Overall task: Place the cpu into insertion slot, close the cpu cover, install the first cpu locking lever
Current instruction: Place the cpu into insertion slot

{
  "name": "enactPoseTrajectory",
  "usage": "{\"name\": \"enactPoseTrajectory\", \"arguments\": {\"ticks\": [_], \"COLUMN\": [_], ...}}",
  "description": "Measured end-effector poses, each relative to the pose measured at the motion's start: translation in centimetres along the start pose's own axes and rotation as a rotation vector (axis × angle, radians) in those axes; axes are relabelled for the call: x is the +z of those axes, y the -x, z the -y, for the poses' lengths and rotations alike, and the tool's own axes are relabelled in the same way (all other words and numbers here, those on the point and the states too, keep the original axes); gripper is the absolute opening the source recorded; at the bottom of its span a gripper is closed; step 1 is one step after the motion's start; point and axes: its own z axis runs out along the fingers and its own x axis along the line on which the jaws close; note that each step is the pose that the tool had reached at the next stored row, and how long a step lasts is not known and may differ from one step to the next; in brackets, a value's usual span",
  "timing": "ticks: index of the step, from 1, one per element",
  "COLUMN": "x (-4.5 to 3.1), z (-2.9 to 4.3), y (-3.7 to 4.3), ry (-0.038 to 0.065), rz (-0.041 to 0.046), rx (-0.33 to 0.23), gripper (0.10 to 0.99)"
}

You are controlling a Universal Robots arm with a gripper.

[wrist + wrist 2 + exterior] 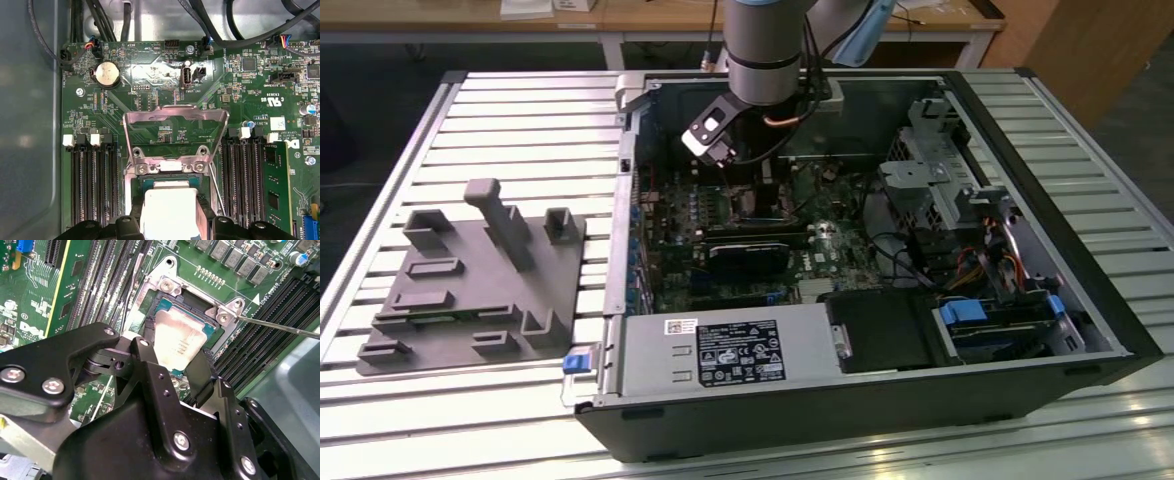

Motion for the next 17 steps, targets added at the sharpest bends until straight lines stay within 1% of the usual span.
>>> {"name": "enactPoseTrajectory", "arguments": {"ticks": [6,13,17], "x": [-0.01,-0.66,-0.71], "z": [0.0,-0.04,-0.04], "y": [0.0,0.02,0.01], "ry": [0.0,0.0,0.0], "rz": [0.0002,0.0001,0.0], "rx": [0.0,0.0,0.0], "gripper": [0.525,0.525,0.525]}}
